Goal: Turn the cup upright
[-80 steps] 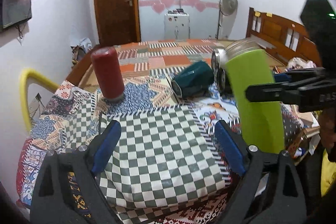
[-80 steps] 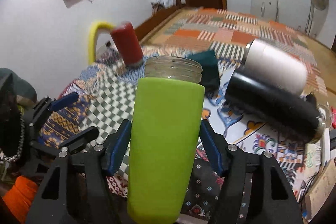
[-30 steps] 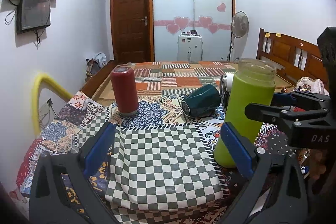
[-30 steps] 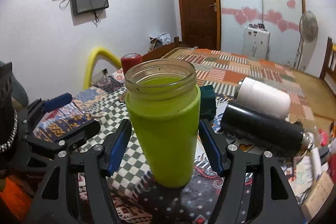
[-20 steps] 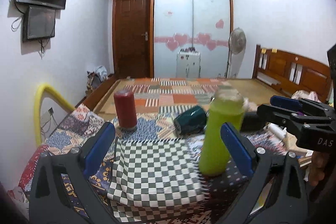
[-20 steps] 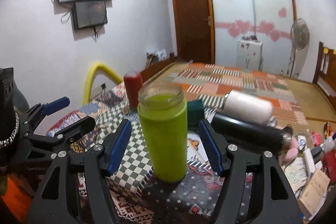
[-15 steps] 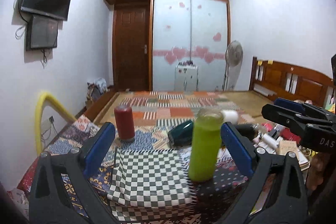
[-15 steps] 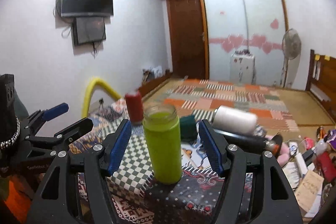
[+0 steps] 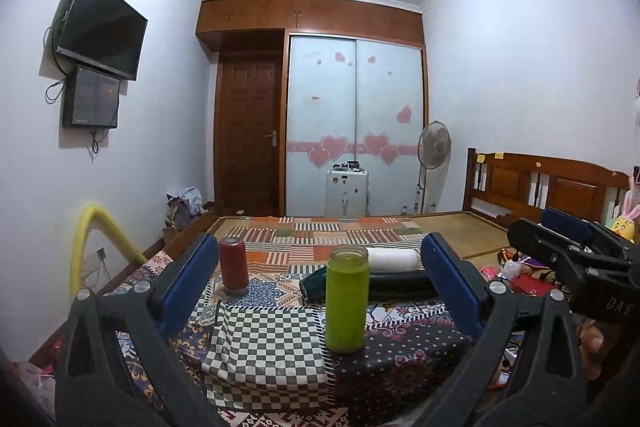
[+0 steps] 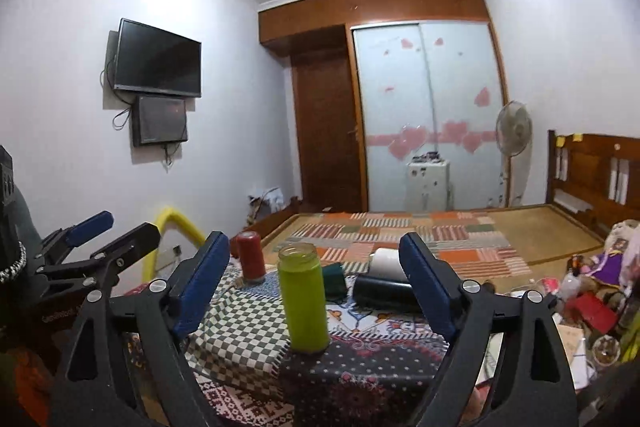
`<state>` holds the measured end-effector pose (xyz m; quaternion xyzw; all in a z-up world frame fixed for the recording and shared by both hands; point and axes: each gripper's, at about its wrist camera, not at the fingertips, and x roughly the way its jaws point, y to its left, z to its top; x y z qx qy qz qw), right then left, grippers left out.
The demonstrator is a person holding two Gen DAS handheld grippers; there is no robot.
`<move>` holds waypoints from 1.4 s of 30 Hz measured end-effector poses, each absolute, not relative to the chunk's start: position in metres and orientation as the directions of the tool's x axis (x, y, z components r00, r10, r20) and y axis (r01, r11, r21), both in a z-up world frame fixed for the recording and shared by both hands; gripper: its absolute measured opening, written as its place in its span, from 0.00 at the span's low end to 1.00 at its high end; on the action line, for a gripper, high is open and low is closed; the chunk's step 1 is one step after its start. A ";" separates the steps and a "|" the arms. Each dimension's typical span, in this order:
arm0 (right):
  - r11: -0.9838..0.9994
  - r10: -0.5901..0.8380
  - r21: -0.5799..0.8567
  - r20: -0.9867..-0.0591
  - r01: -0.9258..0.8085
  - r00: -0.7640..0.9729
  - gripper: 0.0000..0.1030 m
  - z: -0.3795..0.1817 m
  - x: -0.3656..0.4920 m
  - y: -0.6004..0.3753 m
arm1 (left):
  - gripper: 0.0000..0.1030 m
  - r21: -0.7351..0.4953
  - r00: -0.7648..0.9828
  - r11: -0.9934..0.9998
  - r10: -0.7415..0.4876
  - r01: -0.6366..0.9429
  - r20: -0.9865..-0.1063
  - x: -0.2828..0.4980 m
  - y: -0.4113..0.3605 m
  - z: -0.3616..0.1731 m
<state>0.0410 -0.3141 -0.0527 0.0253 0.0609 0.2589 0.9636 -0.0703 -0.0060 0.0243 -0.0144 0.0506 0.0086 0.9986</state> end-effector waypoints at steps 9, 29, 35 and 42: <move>0.890 0.455 0.063 -0.072 -0.451 0.887 1.00 -0.056 0.025 -0.317 | 1.00 -0.019 0.994 0.999 0.028 -0.030 -0.102 -0.088 -0.008 0.021; 0.900 0.437 0.060 -0.087 -0.433 0.895 1.00 -0.065 0.021 -0.323 | 1.00 -0.008 0.994 1.000 0.027 -0.028 -0.101 -0.084 -0.011 0.016; 0.900 0.436 0.062 -0.088 -0.432 0.896 1.00 -0.065 0.022 -0.324 | 1.00 -0.009 0.994 1.000 0.026 -0.027 -0.102 -0.082 -0.011 0.016; 0.901 0.433 0.062 -0.084 -0.429 0.898 1.00 -0.063 0.022 -0.325 | 1.00 -0.010 0.995 1.000 0.025 -0.026 -0.100 -0.082 -0.011 0.015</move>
